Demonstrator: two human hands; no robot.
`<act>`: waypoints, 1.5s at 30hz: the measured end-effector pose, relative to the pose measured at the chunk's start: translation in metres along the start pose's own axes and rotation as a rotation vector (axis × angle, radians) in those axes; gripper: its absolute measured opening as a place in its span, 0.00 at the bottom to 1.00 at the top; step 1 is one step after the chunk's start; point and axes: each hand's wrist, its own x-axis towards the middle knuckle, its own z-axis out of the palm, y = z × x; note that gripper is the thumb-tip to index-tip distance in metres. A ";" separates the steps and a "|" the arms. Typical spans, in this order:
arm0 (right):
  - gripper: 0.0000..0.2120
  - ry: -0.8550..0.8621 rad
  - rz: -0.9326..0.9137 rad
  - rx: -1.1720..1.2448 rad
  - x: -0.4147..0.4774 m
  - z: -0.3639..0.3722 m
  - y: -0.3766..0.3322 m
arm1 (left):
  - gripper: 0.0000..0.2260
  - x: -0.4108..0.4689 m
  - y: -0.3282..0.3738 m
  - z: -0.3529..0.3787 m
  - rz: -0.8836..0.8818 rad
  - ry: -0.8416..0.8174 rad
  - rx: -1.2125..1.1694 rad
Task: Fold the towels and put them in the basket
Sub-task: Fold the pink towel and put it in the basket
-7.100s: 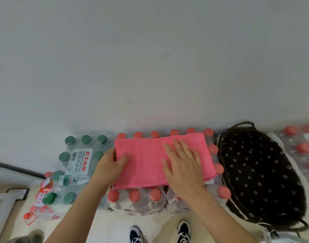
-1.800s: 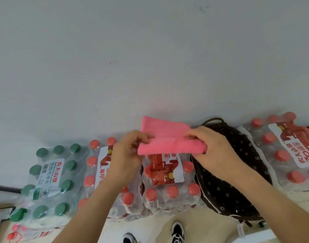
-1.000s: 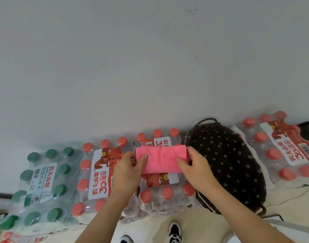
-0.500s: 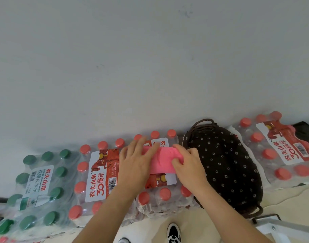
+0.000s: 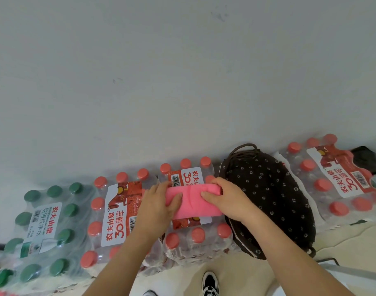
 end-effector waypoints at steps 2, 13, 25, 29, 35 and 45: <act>0.14 -0.062 0.019 0.030 0.003 -0.006 -0.005 | 0.17 -0.006 0.005 -0.002 -0.023 -0.002 -0.013; 0.17 -0.067 0.097 -0.226 -0.010 0.002 -0.011 | 0.17 -0.014 0.016 -0.019 -0.079 -0.078 0.041; 0.09 -0.134 0.163 0.426 -0.055 -0.024 0.029 | 0.13 -0.010 0.057 -0.020 -0.144 -0.224 -0.451; 0.11 -0.144 0.263 0.990 -0.066 -0.062 0.060 | 0.14 0.007 0.092 0.005 -0.034 -0.207 -0.512; 0.05 0.285 0.176 0.439 -0.029 -0.106 0.100 | 0.11 0.047 0.142 0.059 0.119 -0.302 -0.109; 0.08 0.492 0.104 -0.065 0.057 -0.076 0.123 | 0.21 0.109 0.146 0.143 0.195 -0.431 0.387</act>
